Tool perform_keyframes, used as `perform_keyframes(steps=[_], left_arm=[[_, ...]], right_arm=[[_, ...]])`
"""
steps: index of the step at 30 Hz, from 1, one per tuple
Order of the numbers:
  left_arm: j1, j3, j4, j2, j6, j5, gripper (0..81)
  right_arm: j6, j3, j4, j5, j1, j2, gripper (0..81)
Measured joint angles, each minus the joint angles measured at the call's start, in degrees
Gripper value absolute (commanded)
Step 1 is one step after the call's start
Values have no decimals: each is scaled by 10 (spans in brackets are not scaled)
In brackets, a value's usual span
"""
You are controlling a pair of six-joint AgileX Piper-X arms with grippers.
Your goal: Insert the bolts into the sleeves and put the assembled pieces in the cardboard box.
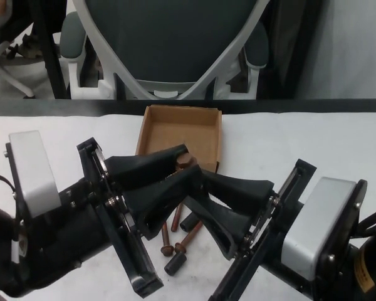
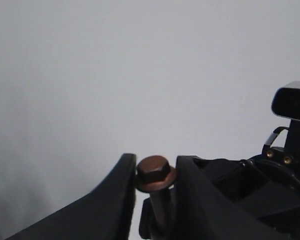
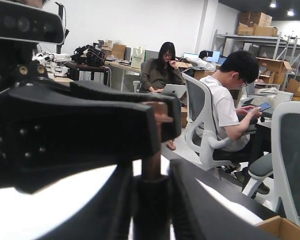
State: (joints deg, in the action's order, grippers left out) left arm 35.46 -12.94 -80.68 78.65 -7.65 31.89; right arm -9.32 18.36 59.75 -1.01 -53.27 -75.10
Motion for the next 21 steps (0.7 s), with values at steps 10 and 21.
perform_keyframes(steps=[10, 21], left_arm=[[-31, 0, 34, 0, 19, -32, 500], [-114, 0, 197, 0, 40, -37, 399]], right_arm=[[26, 0, -22, -9, 1, 0, 2], [60, 28, -115, -52, 6, 0, 2]])
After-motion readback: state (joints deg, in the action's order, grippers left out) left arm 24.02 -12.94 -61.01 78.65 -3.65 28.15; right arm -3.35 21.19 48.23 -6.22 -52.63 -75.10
